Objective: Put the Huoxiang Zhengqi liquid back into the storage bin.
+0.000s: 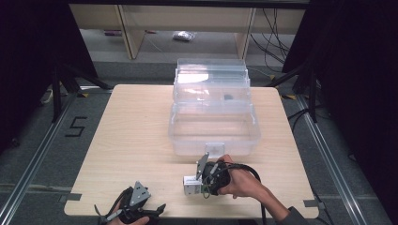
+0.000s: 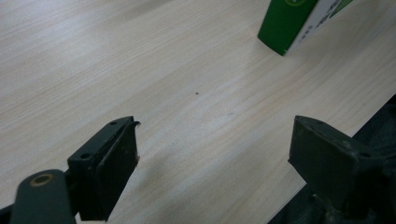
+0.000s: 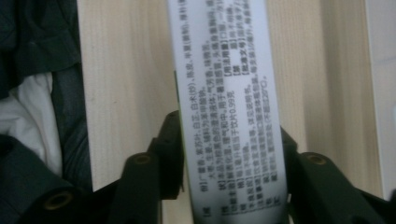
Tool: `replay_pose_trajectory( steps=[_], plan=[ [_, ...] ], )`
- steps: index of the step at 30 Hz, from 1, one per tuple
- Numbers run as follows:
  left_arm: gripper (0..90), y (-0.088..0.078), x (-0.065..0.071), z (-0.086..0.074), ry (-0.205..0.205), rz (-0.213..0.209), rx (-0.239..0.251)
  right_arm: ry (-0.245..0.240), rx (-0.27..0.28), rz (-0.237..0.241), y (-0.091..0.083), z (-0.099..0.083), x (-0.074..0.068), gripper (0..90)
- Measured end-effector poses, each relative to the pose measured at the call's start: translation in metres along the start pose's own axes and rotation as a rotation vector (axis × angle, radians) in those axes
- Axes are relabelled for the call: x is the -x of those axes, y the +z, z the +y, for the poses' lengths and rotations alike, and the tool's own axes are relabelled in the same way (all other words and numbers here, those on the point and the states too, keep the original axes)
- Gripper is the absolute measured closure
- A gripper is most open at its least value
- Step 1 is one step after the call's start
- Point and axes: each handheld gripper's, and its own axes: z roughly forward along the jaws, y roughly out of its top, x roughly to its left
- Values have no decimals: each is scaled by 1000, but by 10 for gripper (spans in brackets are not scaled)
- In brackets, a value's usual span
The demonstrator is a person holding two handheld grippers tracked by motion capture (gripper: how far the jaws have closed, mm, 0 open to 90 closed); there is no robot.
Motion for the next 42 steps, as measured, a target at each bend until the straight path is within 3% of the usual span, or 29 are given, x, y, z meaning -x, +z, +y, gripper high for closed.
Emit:
replay_pose_trajectory(
  steps=[3, 5, 6, 7, 8, 9, 11, 15, 16, 17, 19, 21, 23, 24, 27, 29, 34, 35, 36, 37, 39, 41, 42],
  plan=[
    [148, 1, 0, 0, -2, 6, 9, 0, -8, 7, -1, 0, 0, 640],
    [148, 1, 0, 0, -3, 6, 8, -48, 9, 7, 0, -1, 3, 643],
    [149, 1, 0, 0, -2, 6, 8, -101, 34, 11, 2, 0, 6, 644],
    [148, 1, 0, 0, -3, 6, 8, -103, 34, 12, 2, 0, 6, 645],
    [148, 0, 0, 0, -1, 5, 5, -100, 30, 16, 1, 0, 6, 646],
    [149, 0, 0, 0, -1, 5, 5, -29, 2, 17, -1, -1, 0, 646],
    [149, 0, 0, 0, 0, -1, 1, -50, -1, 28, -1, -1, 2, 648],
    [149, 0, 0, 0, 2, -6, -4, -27, -12, 31, -4, 0, 0, 648],
    [148, 0, 0, 0, -6, -9, 2, 0, -5, 21, -5, 1, -1, 649],
    [148, 0, 0, 0, -5, -7, 3, -26, -3, 24, -6, 1, 2, 649],
    [149, -1, -1, 0, 2, -7, -6, 1, 1, 34, -7, 0, 1, 649],
    [148, -1, -1, 0, 1, -5, -4, -10, 6, 25, -10, 0, 2, 650],
    [148, 0, 0, 0, -6, -6, 2, -74, 26, 22, -12, 1, 7, 650],
    [149, 0, 0, 0, -5, -8, 3, 1, 2, 33, -15, 0, 3, 649],
    [148, 1, 0, 0, 4, 11, 7, -29, 14, 36, -20, 1, 8, 649],
    [148, 1, 0, 0, -4, 6, 11, 4, 19, 48, -25, 1, 9, 649],
    [148, 0, 0, 0, -5, -7, 4, 4, 12, 40, -36, 0, 17, 649],
    [148, 0, -1, 0, 4, -8, -5, -36, 8, 27, -40, 1, 22, 650],
    [149, 0, -1, 0, 4, -8, -5, -31, 6, 24, -43, 1, 22, 649],
    [148, 0, -1, 0, 2, -7, -4, 17, -2, 27, -46, 1, 20, 650],
    [149, 0, -1, 0, 1, -7, -5, -6, 14, 34, -48, 1, 24, 650],
    [148, 0, -1, 0, 1, -7, -5, 27, 10, 32, -56, 0, 24, 650],
    [149, 0, -1, 0, 2, -7, -4, 0, 17, 31, -57, 0, 27, 650]
  ],
)
